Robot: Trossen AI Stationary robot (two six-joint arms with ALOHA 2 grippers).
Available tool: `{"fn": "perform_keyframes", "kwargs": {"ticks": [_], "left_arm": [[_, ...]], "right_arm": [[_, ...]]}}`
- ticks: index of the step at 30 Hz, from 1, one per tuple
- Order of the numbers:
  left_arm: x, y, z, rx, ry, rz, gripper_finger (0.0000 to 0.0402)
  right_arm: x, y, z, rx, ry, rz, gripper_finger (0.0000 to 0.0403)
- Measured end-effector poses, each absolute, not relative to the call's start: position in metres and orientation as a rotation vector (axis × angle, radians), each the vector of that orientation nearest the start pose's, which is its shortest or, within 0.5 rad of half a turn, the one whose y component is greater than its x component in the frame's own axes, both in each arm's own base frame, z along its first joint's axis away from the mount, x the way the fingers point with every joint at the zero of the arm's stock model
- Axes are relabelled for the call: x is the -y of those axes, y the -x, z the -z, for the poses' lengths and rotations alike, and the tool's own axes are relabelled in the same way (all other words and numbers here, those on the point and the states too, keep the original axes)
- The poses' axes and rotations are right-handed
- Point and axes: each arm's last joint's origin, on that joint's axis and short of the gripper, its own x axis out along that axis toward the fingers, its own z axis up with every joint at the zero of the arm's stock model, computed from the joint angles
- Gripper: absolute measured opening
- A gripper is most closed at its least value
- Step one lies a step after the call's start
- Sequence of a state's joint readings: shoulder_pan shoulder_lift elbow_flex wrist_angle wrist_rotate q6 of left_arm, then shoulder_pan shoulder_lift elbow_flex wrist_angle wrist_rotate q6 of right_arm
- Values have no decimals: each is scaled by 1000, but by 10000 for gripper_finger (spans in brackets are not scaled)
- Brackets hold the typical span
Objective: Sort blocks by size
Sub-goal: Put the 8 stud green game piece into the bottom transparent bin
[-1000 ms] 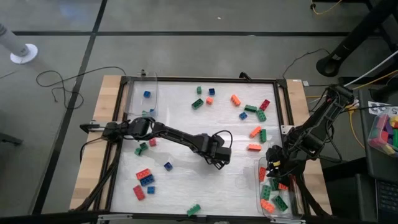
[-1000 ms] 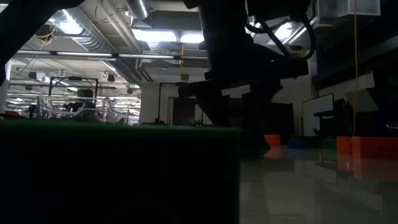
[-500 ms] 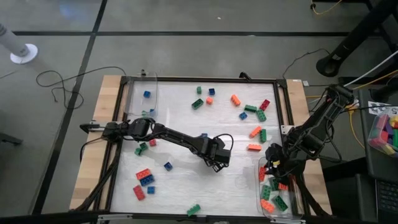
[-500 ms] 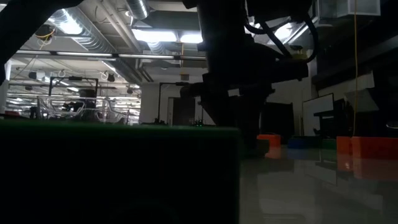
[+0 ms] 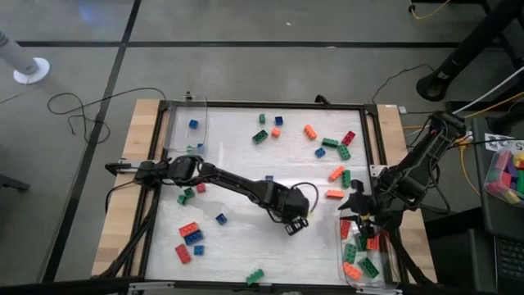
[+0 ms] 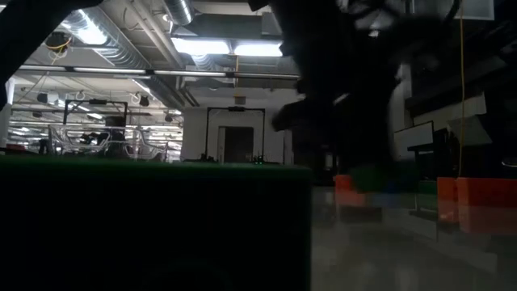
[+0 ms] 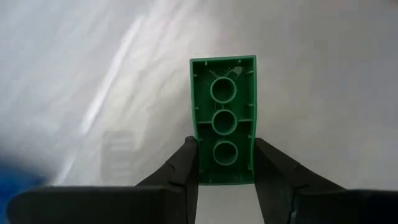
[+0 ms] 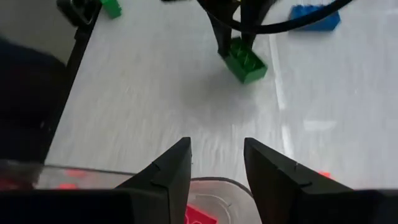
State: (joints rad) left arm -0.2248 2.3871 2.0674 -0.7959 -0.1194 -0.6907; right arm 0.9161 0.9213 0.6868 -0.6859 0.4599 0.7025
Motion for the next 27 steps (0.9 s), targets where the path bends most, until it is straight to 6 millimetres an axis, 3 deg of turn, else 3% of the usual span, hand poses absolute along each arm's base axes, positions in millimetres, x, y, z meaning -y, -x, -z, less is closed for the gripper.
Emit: {"fn": "perform_keyframes", "kwargs": {"ticks": [14, 27], "left_arm": [[121, -520, -207, -826, 501, 269, 109], [125, -527, -217, -714, 522, 353, 111]], "right_arm": [[-149, -129, -237, -667, 378, -416, 147], [-174, -148, -224, -598, 473, -493, 147]]}}
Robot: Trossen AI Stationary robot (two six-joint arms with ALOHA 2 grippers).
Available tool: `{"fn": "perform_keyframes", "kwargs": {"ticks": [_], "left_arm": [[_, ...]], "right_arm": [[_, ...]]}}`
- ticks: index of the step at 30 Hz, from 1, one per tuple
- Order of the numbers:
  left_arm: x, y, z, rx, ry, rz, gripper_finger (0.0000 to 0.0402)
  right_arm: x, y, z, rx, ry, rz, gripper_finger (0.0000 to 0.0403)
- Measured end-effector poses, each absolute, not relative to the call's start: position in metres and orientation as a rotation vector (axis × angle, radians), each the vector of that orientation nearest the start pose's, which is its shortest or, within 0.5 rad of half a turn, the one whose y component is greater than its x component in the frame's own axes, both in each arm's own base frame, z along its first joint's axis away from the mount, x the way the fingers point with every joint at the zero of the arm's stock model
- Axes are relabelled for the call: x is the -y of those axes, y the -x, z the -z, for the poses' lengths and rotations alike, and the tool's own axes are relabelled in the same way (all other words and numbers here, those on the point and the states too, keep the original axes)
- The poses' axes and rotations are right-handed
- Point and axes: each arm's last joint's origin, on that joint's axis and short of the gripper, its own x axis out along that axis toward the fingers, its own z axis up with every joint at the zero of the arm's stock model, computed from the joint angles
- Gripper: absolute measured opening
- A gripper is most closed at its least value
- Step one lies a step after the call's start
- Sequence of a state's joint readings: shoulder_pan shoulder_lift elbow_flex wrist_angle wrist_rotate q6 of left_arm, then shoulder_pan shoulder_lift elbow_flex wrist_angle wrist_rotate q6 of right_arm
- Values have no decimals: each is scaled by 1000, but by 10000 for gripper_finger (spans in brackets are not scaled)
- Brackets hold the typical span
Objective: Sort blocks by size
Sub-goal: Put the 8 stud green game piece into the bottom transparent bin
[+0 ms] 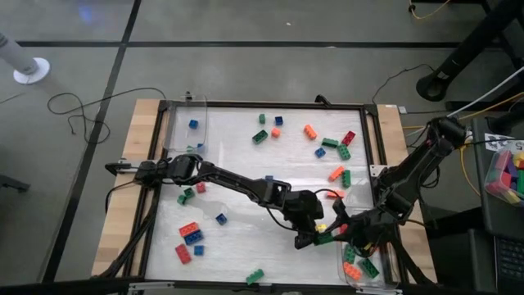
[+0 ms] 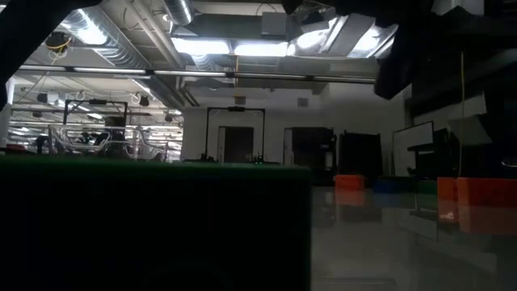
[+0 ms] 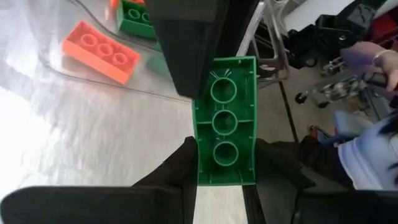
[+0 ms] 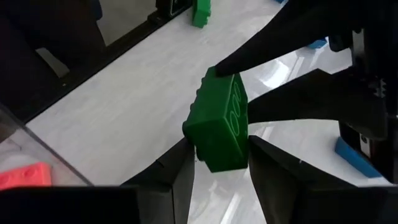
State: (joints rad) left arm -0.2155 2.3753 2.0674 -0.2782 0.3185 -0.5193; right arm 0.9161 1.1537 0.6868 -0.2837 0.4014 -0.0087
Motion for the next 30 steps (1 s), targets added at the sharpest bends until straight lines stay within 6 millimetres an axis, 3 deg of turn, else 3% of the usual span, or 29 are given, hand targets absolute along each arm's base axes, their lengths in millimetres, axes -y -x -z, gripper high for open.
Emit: {"fn": "perform_keyframes", "kwargs": {"ticks": [5, 13, 25, 30], "left_arm": [[125, -527, -218, -703, 499, 369, 117], [126, -527, -217, -705, 490, 372, 148], [121, -524, -213, -755, 438, 405, 195], [109, -526, -213, -761, 451, 405, 214]], "right_arm": [[-176, -150, -224, -577, 460, -488, 144], [-177, -150, -225, -567, 449, -496, 98], [-178, -149, -225, -601, 359, -536, 111], [-178, -146, -225, -640, 310, -578, 112]]}}
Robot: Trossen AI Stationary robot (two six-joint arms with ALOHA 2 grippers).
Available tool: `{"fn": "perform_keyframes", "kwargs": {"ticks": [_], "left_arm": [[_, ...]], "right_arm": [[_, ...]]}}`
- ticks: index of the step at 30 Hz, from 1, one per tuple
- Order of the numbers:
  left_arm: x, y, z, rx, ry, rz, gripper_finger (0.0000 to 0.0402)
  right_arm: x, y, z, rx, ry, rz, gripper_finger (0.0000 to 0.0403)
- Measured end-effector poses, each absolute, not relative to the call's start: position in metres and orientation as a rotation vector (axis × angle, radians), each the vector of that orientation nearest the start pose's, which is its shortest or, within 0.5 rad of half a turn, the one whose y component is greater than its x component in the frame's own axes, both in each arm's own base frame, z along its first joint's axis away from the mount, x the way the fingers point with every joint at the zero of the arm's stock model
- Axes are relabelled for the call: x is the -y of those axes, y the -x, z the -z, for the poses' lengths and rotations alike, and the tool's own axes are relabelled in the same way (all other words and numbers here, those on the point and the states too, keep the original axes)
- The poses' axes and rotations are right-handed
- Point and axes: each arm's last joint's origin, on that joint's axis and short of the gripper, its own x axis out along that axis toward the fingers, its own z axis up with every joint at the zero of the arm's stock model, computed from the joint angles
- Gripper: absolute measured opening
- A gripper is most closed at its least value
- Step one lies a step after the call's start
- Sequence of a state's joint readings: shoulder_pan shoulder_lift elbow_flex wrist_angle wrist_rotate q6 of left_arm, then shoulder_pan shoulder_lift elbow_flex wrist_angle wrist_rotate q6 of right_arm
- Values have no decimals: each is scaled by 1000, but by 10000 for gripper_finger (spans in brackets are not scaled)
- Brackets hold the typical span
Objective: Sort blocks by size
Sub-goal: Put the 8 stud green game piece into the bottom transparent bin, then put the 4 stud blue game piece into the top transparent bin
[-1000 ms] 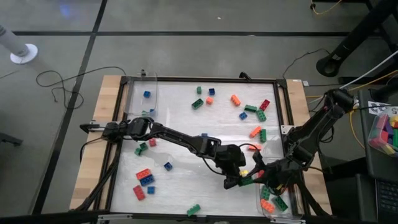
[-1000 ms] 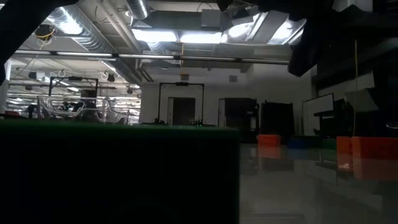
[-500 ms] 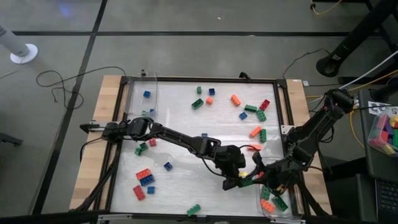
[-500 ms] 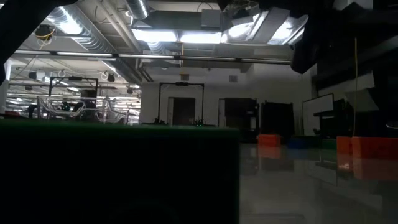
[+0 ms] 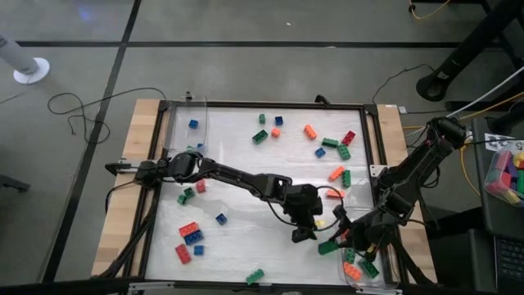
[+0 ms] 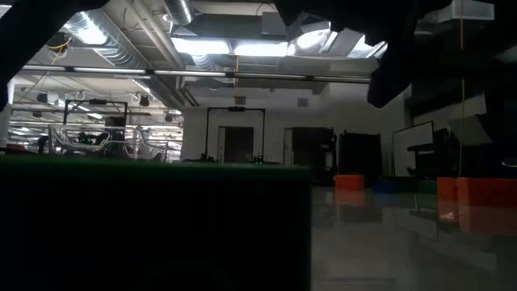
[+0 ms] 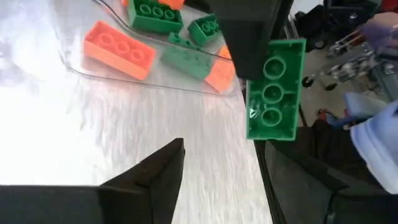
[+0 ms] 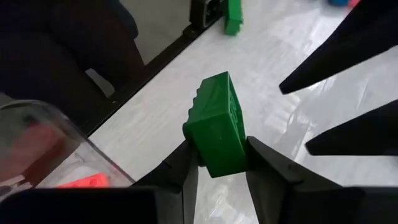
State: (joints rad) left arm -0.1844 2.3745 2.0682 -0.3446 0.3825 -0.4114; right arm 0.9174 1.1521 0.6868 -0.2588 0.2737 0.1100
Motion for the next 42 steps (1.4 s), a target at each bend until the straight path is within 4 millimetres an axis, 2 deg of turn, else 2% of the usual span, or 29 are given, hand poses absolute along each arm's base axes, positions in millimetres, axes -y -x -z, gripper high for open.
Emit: {"fn": "perform_keyframes", "kwargs": {"ticks": [5, 12, 15, 19, 24, 31, 36, 40, 42], "left_arm": [[91, -522, -206, -885, 533, 432, 214], [64, -509, -193, -1087, 569, 345, 203], [58, -506, -190, -1121, 540, 347, 197], [56, -504, -188, -1140, 491, 339, 184], [45, -497, -183, -1215, 452, 141, 167], [37, -487, -179, -1328, 445, -4, 161], [35, -477, -193, -1345, 395, -100, 161], [35, -469, -213, -1304, 342, -270, 161], [35, -465, -215, -1291, 317, -379, 161]], "right_arm": [[-171, -138, -233, -755, 205, -581, 113], [-156, -122, -273, -1068, 64, -497, 114], [-151, -116, -281, -1192, -25, -443, 114], [-147, -112, -279, -1293, -149, -337, 119], [-145, -111, -272, -1362, -337, -157, 131], [-144, -107, -256, -1470, -471, -43, 162], [-143, -105, -249, -1512, -498, -5, 195], [-142, -105, -247, -1516, -494, 0, 211], [-143, -105, -247, -1511, -499, -7, 213]]}}
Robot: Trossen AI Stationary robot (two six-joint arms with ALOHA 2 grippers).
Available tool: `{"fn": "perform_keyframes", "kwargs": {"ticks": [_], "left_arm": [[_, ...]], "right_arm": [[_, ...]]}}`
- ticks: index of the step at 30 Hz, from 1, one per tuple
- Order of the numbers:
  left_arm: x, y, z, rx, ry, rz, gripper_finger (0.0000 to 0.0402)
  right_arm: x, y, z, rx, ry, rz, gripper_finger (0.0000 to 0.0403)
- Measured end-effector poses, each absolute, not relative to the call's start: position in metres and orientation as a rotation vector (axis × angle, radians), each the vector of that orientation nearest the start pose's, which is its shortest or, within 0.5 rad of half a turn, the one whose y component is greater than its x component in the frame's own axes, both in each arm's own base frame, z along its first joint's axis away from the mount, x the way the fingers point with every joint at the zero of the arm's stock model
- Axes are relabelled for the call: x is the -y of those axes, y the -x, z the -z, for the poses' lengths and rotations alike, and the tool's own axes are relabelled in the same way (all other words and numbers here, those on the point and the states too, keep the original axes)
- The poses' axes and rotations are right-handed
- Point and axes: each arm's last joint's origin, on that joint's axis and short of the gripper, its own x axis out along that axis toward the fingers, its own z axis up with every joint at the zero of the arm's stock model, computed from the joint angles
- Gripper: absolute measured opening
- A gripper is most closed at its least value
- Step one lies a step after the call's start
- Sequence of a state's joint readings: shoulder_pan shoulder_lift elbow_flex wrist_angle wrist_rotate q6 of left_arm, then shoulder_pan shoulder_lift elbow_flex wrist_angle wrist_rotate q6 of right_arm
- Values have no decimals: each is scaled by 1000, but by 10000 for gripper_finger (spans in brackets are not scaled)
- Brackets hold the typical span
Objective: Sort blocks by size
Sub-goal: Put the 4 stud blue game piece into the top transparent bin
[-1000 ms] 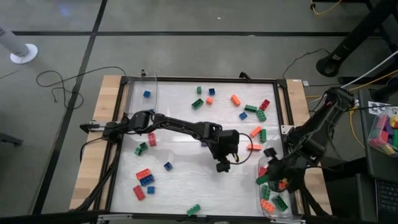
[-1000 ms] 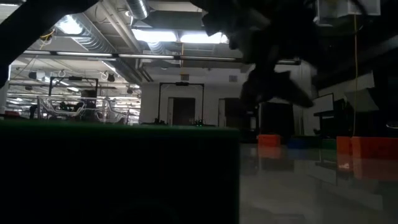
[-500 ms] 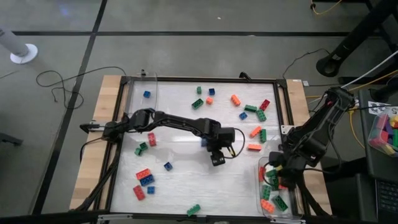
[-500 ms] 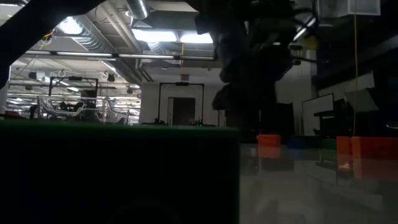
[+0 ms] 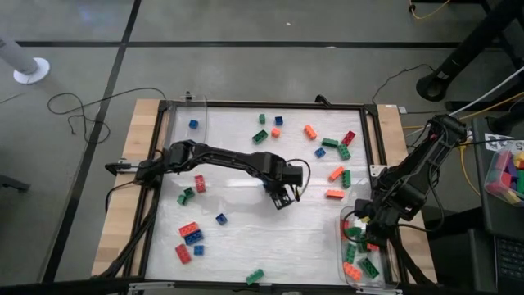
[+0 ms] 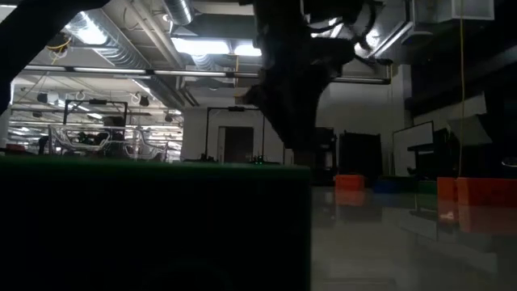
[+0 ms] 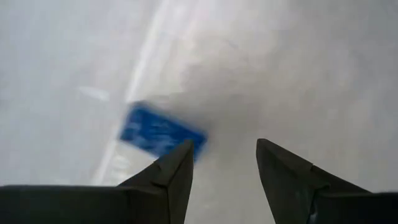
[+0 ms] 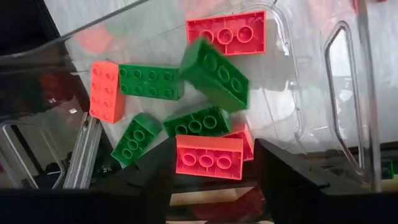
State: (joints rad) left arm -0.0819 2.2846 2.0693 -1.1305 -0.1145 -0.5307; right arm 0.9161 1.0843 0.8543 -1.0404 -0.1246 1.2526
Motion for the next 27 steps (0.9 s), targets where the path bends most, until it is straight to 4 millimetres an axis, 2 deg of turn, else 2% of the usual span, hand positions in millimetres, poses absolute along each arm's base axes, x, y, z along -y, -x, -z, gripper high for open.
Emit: {"fn": "perform_keyframes", "kwargs": {"ticks": [3, 6, 12, 19, 24, 27], "left_arm": [[39, -457, -216, -1323, 295, -479, 161], [48, -445, -215, -1431, 270, -524, 161], [86, -415, -217, -1637, 106, -552, 161], [148, -397, -219, -1629, 26, -451, 161], [180, -386, -219, -1592, -5, -392, 161], [192, -382, -219, -1573, 12, -400, 161]], "right_arm": [[-143, -106, -247, -1487, -497, -2, 213], [-144, -108, -248, -1438, -495, 5, 213], [-143, -110, -248, -1381, -454, 11, 213], [-142, -111, -248, -1352, -396, -14, 213], [-143, -111, -248, -1346, -387, -30, 213], [-144, -112, -249, -1340, -393, -36, 213]]}}
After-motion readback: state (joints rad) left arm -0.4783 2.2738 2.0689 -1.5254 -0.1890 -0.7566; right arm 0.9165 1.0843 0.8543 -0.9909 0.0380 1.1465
